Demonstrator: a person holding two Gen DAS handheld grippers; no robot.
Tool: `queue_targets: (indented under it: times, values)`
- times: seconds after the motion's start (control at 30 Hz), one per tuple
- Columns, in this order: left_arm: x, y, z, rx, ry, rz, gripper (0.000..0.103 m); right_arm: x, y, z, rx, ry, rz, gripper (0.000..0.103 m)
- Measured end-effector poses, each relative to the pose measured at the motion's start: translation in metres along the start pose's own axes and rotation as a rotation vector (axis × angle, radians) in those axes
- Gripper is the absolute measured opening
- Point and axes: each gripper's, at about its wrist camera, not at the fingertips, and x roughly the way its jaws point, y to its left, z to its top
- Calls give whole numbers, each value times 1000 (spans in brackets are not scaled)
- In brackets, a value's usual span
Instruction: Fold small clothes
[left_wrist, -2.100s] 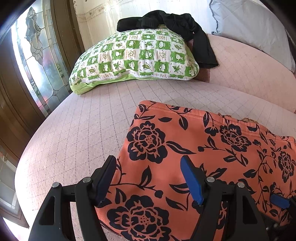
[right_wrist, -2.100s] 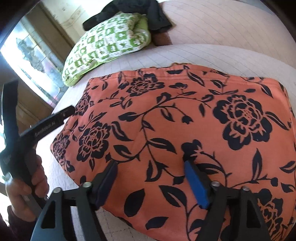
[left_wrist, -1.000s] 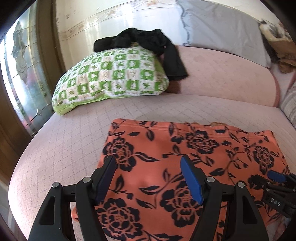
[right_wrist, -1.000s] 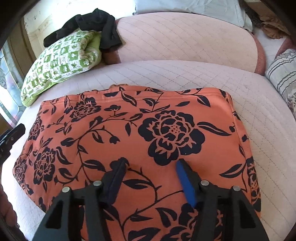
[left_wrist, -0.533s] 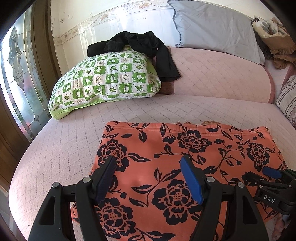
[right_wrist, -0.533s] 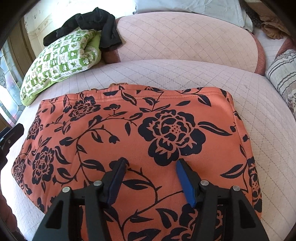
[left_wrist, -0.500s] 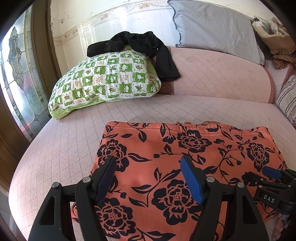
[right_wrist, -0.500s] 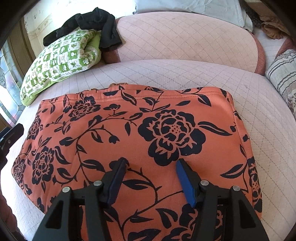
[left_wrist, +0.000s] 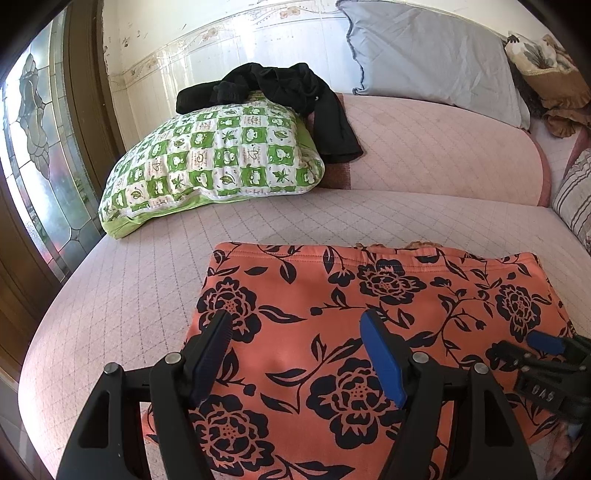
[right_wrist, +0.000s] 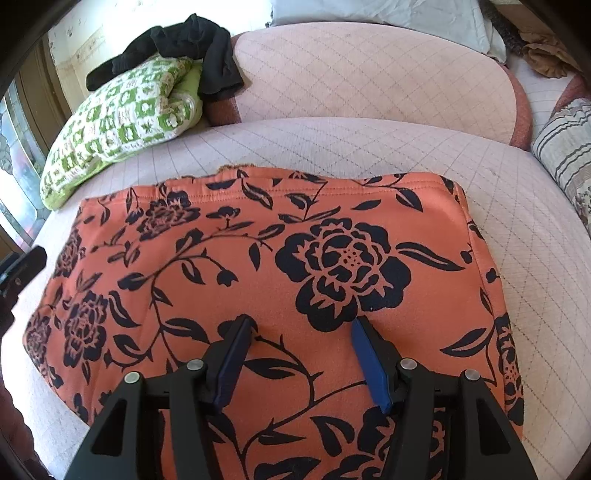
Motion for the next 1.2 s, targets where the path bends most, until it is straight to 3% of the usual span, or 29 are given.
queue_targets:
  times: [0.17, 0.37, 0.6, 0.77, 1.2]
  values:
    - [0, 2, 1, -3, -2, 2, 73, -13, -27, 13, 90, -62, -26, 60]
    - [0, 2, 1, -3, 2, 3, 73, 7, -67, 18, 213, 16, -62, 60]
    - [1, 1, 1, 3, 4, 3, 73, 14, -50, 16, 124, 24, -138, 64]
    - [1, -2, 0, 11, 7, 7, 73, 16, -28, 7, -2, 2, -245, 74]
    - [3, -1, 1, 15, 15, 17, 73, 16, -31, 8, 2, -20, -250, 80]
